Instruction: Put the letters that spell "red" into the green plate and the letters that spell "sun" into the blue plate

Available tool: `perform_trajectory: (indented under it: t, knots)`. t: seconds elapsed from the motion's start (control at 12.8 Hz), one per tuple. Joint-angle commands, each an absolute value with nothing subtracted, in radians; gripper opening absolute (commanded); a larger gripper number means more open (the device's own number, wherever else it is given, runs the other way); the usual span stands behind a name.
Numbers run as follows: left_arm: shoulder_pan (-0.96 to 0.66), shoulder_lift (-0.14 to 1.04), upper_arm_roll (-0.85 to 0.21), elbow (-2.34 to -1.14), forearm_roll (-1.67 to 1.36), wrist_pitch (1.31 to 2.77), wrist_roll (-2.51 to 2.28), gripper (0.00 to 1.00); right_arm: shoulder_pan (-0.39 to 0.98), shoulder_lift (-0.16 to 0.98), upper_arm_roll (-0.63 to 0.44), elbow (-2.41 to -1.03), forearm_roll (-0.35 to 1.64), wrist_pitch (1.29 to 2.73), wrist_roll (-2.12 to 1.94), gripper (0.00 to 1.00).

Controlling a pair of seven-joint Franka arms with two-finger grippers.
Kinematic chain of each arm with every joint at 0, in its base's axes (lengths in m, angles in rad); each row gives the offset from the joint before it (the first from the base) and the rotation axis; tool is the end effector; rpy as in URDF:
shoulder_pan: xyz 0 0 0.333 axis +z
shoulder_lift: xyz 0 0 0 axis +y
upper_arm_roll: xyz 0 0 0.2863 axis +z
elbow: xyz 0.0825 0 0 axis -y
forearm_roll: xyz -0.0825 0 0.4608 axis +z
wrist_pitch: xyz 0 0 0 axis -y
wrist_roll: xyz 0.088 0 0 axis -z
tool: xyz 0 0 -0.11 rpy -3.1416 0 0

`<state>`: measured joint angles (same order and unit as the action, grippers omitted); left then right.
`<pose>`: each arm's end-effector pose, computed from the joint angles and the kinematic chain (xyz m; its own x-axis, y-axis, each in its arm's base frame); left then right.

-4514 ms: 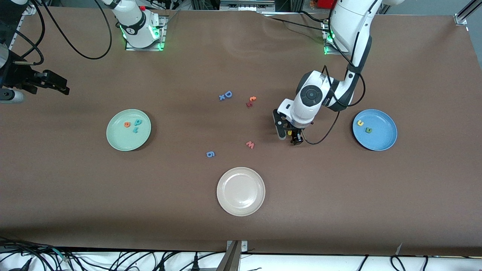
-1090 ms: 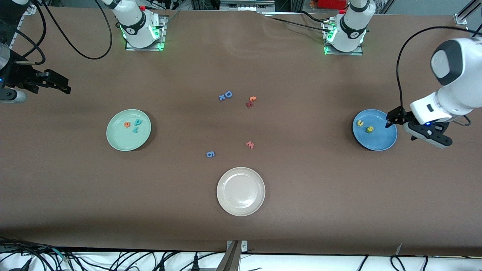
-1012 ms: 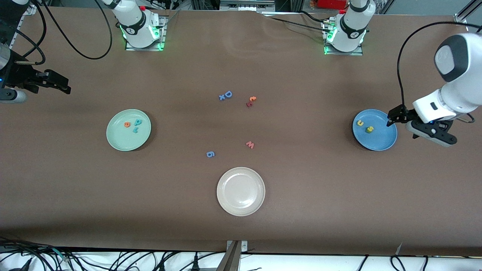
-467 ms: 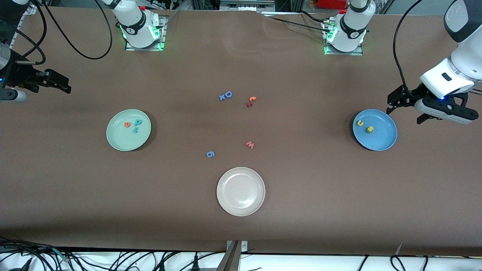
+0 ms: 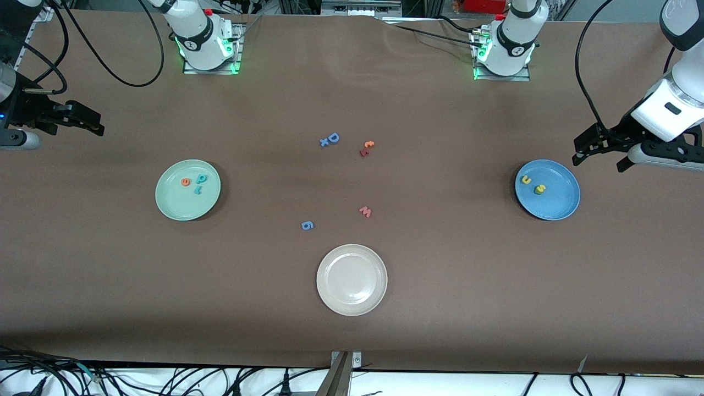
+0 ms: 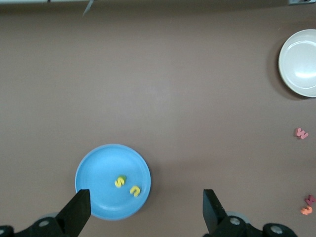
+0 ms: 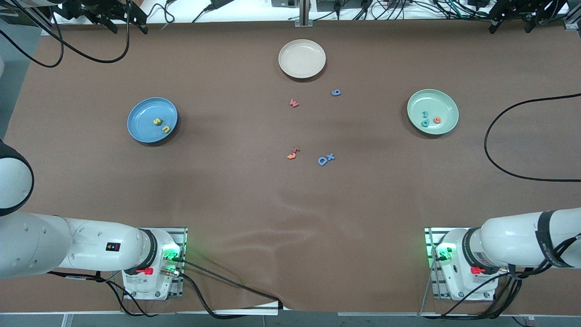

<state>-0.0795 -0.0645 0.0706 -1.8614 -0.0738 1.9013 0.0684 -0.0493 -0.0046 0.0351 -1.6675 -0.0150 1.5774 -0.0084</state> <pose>0.6304 -0.0105 0.5010 0.9927 -0.0528 0.1081 -0.0605 -0.9958 0.0692 0.6258 -0.0105 0.5423 0.9963 -0.0057 -0.0855 -0.0044 -0.9999 0.0144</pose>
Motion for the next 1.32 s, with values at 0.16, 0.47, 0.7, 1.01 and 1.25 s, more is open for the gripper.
perform_trajectory:
  t: [0.16,0.47,0.7,1.01,1.25]
  knots:
    - [-0.049,-0.109,0.029,-1.833,-0.072,1.793,-0.023,1.00,-0.063,0.000,0.046,-1.646,0.003,1.554,-0.020,1.00]
    - [-0.051,-0.135,-0.011,-1.838,-0.069,1.761,-0.089,1.00,-0.060,0.000,0.048,-1.644,0.002,1.555,-0.020,1.00]
    - [-0.051,-0.135,-0.017,-1.832,-0.061,1.743,-0.242,1.00,-0.055,0.000,0.046,-1.644,0.002,1.554,-0.020,1.00]
    - [-0.028,-0.127,-0.008,-1.833,-0.019,1.738,-0.232,1.00,-0.054,0.000,0.048,-1.644,0.002,1.555,-0.020,1.00]
    - [-0.009,-0.124,-0.006,-1.833,0.002,1.740,-0.105,1.00,-0.054,0.000,0.046,-1.644,0.003,1.554,-0.020,1.00]
